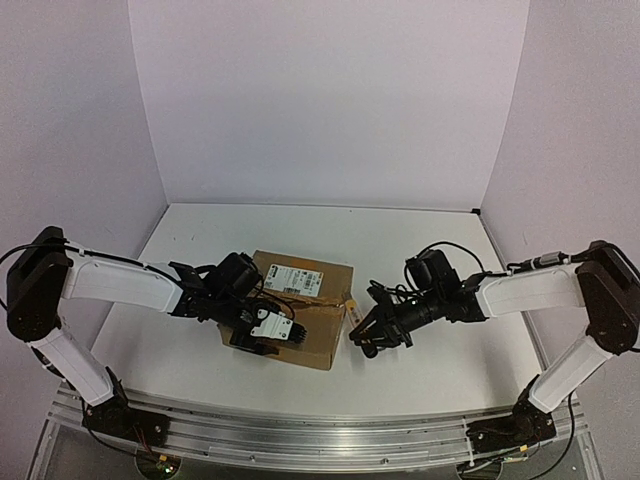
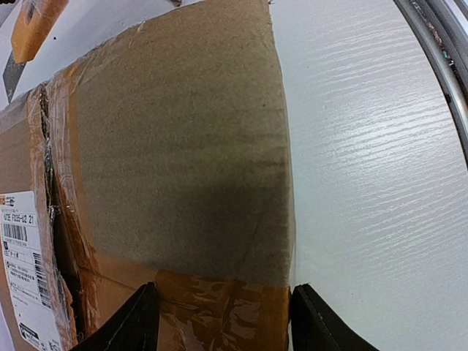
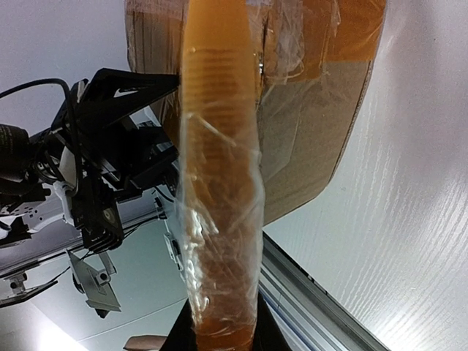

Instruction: Unpack the express box

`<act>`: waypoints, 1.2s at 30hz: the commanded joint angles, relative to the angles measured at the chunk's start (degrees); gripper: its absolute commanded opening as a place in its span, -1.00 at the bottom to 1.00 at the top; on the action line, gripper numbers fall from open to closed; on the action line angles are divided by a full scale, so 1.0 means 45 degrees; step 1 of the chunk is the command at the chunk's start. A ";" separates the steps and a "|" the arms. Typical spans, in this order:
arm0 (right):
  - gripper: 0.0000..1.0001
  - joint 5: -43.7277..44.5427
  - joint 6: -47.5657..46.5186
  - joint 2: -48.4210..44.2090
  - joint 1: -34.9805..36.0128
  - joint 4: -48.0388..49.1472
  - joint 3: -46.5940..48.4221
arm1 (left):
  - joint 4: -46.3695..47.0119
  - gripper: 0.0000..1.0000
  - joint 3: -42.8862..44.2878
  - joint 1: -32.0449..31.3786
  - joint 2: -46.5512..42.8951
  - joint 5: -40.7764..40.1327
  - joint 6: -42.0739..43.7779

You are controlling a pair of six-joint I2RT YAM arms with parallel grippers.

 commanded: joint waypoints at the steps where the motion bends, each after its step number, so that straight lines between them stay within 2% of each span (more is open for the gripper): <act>1: -1.00 0.0243 0.0262 -0.0826 -0.0400 0.0555 -0.0466 | -0.1073 0.21 -0.0085 0.0043 0.0083 0.0328 -0.0069; 5: -1.00 0.0356 0.0375 -0.0957 -0.0486 0.0565 -0.0572 | -0.1015 0.21 -0.0083 0.0045 0.0151 0.0370 -0.0066; 22: -1.00 -0.0244 0.0080 0.0943 -0.0486 0.0877 0.0793 | -0.0993 0.21 -0.0009 0.0045 0.0046 0.0423 -0.0007; 26: -1.00 0.0697 0.0469 0.0648 -0.0657 0.0830 0.0068 | -0.0956 0.21 0.0009 0.0045 -0.0010 0.0482 -0.0026; 32: -1.00 0.3143 0.1200 0.0269 -0.1358 0.0247 -0.1301 | -0.1021 0.25 0.0280 0.0040 -0.0075 0.0585 -0.0376; 36: -1.00 0.3547 0.1159 0.0491 -0.1509 0.0138 -0.1620 | -0.1141 0.27 0.0486 0.0045 -0.0211 0.0703 -0.0703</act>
